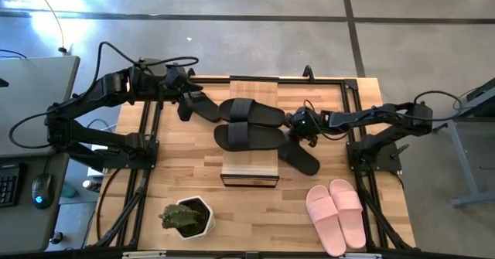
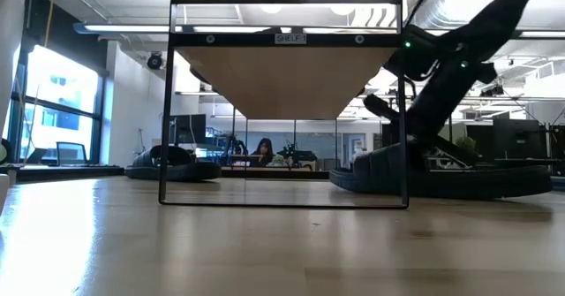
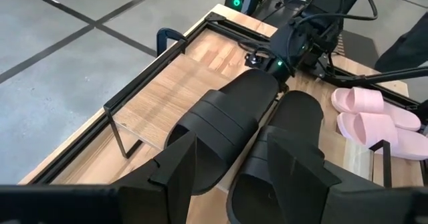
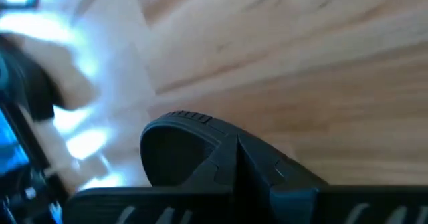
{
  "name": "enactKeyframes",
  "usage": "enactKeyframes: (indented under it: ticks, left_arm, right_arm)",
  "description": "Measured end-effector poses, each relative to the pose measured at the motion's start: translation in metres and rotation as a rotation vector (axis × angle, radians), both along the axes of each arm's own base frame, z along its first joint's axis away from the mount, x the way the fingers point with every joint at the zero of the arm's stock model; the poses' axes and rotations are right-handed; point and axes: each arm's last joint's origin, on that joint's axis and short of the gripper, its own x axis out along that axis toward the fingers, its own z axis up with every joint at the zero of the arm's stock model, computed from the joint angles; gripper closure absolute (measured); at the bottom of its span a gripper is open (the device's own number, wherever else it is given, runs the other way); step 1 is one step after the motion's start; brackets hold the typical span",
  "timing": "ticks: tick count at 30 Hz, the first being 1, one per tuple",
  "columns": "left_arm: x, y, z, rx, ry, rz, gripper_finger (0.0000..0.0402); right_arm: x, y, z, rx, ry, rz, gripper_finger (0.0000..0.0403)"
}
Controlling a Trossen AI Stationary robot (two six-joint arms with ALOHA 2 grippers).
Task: Pick and place slides into the shelf
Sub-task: Put the black slipper under the shelf
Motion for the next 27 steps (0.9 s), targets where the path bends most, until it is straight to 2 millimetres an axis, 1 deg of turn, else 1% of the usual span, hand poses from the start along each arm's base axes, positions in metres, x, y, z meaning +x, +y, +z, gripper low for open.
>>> enactKeyframes:
  ticks: [4,11,22,27]
  left_arm:
    - [-0.0003,-0.0001,-0.0005,-0.002,0.006,0.001,0.0234]
    - [-0.0011,-0.0004,-0.002,-0.01,0.022,0.003,0.0234]
    - [-0.0014,-0.0005,-0.0024,-0.012,0.027,0.003,0.0234]
    - [-0.0015,-0.0006,-0.0025,-0.012,0.028,0.003,0.0234]
  right_arm:
    - [0.0053,0.0006,-0.0005,0.036,-0.005,0.063,0.0403]
    - [0.0056,0.003,-0.0024,0.094,-0.01,0.122,0.0403]
    - [0.0049,0.0007,-0.0022,0.016,0.014,0.088,0.0403]
    - [-0.0019,0.0016,0.0042,-0.069,0.067,0.028,0.0403]
